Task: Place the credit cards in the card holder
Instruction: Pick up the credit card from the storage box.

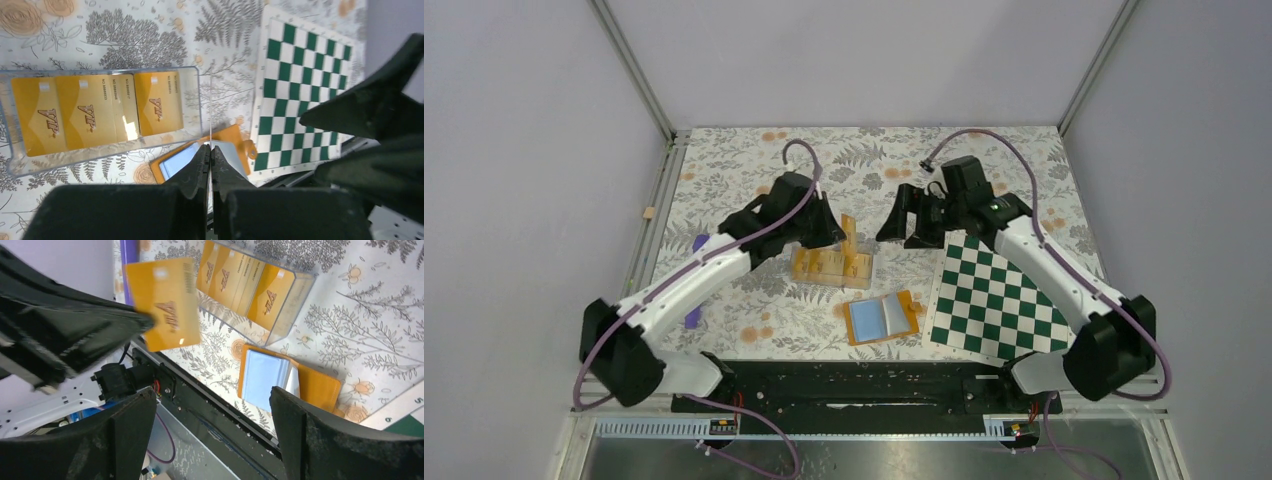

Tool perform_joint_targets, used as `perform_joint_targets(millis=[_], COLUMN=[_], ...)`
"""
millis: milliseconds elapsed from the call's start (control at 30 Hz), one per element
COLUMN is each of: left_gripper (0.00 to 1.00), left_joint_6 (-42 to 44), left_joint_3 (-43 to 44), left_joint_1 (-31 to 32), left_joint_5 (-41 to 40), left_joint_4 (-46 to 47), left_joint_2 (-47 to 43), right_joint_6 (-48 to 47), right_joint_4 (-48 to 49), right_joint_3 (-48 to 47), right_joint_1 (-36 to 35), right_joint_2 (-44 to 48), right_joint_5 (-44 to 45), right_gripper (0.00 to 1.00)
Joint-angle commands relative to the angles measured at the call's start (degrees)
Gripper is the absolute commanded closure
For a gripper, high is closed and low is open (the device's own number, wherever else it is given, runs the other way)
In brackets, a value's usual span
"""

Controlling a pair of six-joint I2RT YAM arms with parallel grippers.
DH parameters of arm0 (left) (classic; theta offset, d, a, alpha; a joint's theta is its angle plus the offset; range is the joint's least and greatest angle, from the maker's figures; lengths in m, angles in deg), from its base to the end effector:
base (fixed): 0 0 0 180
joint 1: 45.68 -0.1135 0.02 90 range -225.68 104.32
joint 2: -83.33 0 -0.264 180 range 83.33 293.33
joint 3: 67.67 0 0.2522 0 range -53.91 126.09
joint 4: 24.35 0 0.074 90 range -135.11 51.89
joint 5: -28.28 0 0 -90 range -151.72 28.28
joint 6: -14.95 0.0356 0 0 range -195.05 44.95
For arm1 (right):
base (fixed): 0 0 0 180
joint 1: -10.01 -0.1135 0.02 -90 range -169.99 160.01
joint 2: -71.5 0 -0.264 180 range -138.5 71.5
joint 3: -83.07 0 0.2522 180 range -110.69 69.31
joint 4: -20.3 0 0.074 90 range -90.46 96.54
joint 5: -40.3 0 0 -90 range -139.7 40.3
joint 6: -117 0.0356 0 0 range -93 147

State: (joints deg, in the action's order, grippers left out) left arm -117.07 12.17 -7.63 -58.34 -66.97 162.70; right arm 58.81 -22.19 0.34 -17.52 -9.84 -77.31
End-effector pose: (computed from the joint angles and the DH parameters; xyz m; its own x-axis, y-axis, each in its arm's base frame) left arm 0.2387 -0.1895 0.3015 -0.8275 -0.2009 -0.5243 0.1289 0.8409 -0.5257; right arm 0.2690 0.1588 0.3112 -0.8745 0.0709 -0.4798 -0.3040 0.6907 0.6561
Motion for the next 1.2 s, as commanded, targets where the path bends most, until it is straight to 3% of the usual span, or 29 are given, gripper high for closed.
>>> perform_joint_targets(millis=[0,200,367,467,700,833,1033,1100,1167], left_gripper=[1.00,1.00,1.00,1.00,1.00,1.00,1.00,1.00,1.00], left_joint_6=[-1.0,-12.4,-21.2,-23.0,-23.5,-23.6,-23.1,-22.4,-21.7], left_joint_3=[-3.0,-22.4,-32.1,-33.6,-33.4,-33.8,-34.5,-34.5,-34.4], left_joint_1=[-1.0,-3.9,-4.1,-4.1,-4.1,-4.1,-4.2,-4.1,-4.1], left_joint_5=[2.4,21.1,28.6,30.5,32.1,31.9,31.7,31.6,31.7], left_joint_4=[1.7,22.4,38.9,41.5,42.2,42.5,41.7,40.2,38.5], left_joint_2=[-8.9,-24.5,-31.5,-32.5,-31.0,-30.7,-30.5,-30.3,-30.2], right_joint_6=[-1.0,-0.4,14.7,22.4,29.3,31.1,38.6,38.6,38.4], right_joint_4=[-0.7,2.5,23.9,35.3,45.1,47.4,58.6,59.0,59.2], right_joint_3=[4.6,10.3,19.1,23.0,23.2,22.3,24.2,24.4,24.5], right_joint_1=[3.3,4.1,3.9,2.9,-1.7,-2.9,-4.2,-4.6,-4.8], right_joint_2=[5.8,11.5,13.7,12.7,10.5,8.9,6.5,6.3,6.0], right_joint_5=[-8.8,-20.6,-32.2,-34.7,-33.3,-33.3,-35.3,-35.1,-35.0], right_gripper=[0.10,0.12,0.16,0.16,0.21,0.32,0.54,0.63,0.78])
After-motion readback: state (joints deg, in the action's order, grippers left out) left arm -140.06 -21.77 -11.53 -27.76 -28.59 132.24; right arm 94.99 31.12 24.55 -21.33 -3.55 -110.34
